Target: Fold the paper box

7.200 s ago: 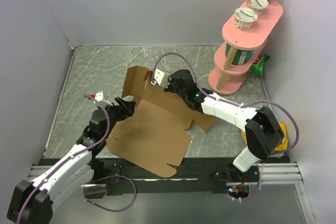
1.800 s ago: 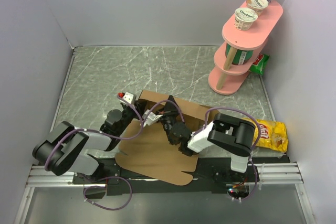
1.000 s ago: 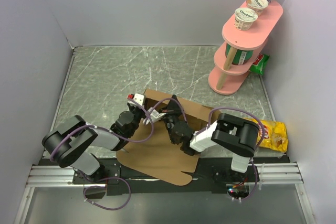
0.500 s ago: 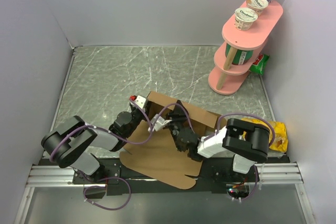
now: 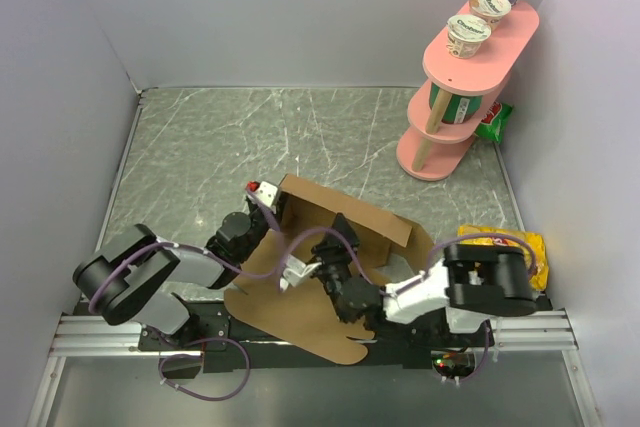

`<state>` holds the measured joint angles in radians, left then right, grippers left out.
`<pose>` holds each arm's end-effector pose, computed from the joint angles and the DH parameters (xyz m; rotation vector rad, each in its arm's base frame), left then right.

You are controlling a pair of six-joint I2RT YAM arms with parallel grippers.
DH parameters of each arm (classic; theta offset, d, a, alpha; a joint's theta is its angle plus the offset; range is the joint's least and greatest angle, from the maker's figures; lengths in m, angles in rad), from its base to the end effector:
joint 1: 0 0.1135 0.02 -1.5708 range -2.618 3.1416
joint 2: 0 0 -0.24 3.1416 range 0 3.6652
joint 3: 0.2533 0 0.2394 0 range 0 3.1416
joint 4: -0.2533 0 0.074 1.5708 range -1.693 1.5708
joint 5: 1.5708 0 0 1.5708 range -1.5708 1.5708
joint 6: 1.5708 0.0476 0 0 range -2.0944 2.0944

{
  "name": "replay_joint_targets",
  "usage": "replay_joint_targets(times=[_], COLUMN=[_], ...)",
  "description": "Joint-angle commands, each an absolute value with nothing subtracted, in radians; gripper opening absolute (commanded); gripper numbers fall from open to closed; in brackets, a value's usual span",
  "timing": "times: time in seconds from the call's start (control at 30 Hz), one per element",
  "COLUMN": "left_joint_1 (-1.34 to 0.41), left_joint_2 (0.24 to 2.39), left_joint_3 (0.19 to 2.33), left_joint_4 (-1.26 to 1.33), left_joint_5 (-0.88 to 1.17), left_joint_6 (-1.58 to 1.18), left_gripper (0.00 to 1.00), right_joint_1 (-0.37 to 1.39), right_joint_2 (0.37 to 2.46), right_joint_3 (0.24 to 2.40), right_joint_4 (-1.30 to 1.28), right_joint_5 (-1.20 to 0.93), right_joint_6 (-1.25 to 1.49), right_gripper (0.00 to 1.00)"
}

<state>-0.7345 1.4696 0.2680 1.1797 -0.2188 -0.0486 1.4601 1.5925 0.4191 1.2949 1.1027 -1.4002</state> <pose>0.1968 -0.1638 0.1551 0.3761 1.5646 -0.4349 0.0715 0.2587 0.1745 -1.1461 1.0630 -0.7457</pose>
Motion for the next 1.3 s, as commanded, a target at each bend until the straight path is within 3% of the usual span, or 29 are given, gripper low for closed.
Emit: replay_joint_targets(times=[0.0,0.3,0.37,0.43,0.5,0.57,0.6,0.63,0.93,1.27], left_joint_1=[-0.73,-0.73,-0.73,-0.73,-0.73,-0.73,-0.73,-0.73,-0.73,-0.73], left_joint_2=[1.437,1.385,1.382,1.374,1.361,1.347,1.33,1.322,1.23,1.181], left_joint_3=[0.276,0.258,0.262,0.262,0.249,0.241,0.232,0.227,0.183,0.147], left_joint_4=[1.04,0.997,0.982,0.966,0.968,0.96,0.954,0.947,0.914,0.936], left_joint_5=[-0.293,-0.377,-0.399,-0.362,-0.338,-0.324,-0.321,-0.319,-0.31,-0.264], left_joint_6=[-0.089,-0.146,-0.155,-0.152,-0.155,-0.166,-0.175,-0.178,-0.229,-0.236], left_gripper=[0.01,0.01,0.02,0.16,0.34,0.48,0.5,0.53,0.57,0.46], right_joint_1=[1.583,1.68,1.678,1.663,1.645,1.605,1.573,1.468,1.312,1.148], right_joint_2=[1.439,1.207,1.131,1.08,1.005,0.922,0.905,0.888,1.004,1.203], right_joint_3=[0.436,0.371,0.394,0.47,0.54,0.687,0.762,0.857,0.98,1.028], right_joint_4=[1.641,1.638,1.532,1.302,0.816,0.342,-0.159,-0.254,-0.266,-0.003], right_joint_5=[1.169,1.308,1.33,1.35,1.347,1.256,1.19,1.122,0.899,0.798], right_joint_6=[-1.434,-1.379,-1.309,-1.097,-0.869,-0.347,-0.117,0.093,0.106,0.014], right_gripper=[0.73,0.77,0.79,0.81,0.81,0.81,0.81,0.81,0.78,0.64])
